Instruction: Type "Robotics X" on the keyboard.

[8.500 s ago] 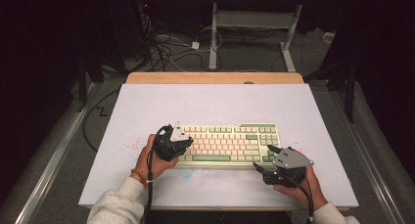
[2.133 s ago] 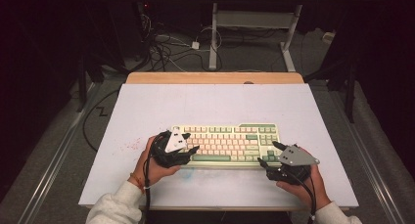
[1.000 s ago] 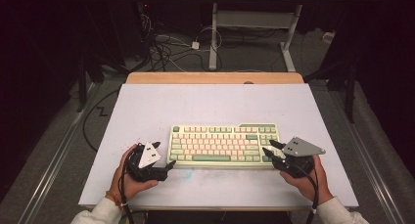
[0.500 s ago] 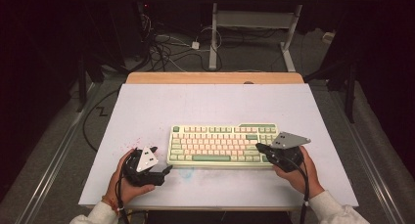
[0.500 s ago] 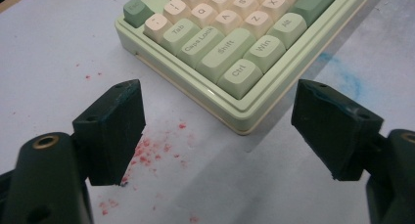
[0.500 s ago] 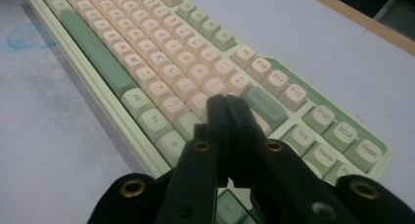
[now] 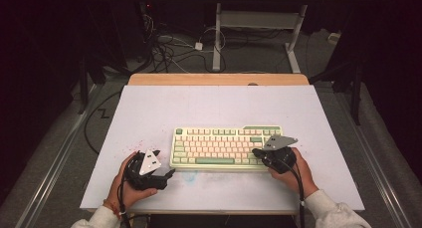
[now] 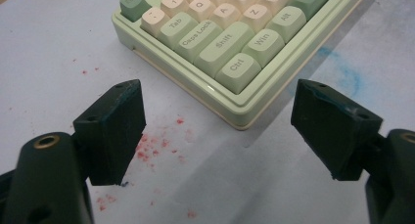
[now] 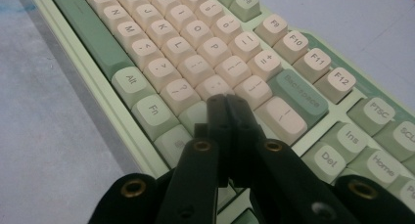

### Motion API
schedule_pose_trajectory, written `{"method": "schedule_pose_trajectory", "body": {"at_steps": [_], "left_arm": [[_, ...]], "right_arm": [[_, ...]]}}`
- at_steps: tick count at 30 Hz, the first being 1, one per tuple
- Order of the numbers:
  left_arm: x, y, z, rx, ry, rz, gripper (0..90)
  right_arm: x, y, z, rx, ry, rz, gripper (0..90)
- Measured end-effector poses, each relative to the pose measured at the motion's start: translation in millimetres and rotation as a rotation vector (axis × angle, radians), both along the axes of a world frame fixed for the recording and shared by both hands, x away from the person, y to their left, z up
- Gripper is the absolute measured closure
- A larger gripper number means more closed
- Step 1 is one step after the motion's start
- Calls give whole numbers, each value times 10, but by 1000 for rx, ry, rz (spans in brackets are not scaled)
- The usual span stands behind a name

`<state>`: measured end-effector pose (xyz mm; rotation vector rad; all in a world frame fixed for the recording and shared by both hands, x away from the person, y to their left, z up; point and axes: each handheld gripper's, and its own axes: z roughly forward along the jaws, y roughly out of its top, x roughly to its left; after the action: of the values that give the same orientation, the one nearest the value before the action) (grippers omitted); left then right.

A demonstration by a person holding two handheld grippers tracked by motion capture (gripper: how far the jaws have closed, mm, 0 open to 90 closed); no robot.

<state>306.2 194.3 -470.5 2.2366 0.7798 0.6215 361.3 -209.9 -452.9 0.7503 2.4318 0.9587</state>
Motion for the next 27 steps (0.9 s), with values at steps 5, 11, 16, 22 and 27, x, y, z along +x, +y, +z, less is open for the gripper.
{"method": "schedule_pose_trajectory", "body": {"at_steps": [5, 11, 16, 22, 27], "left_arm": [[-6, 1, 7, -6, 9, 6, 196], [-8, 29, 56, -41, -2, 39, 219], [-18, 67, 123, -70, -5, 44, 396], [38, 165, 150, -113, 49, 59, 747], [58, 153, 166, -93, 89, 30, 872]], "right_arm": [[9, 4, -44, 6, 8, -8, 900], [4, -3, -47, 7, 4, -10, 900], [-1, -3, -50, 8, 2, -12, 900], [-9, 5, -51, 4, -2, -16, 900], [-10, 6, -54, 7, -2, -19, 900]]}}
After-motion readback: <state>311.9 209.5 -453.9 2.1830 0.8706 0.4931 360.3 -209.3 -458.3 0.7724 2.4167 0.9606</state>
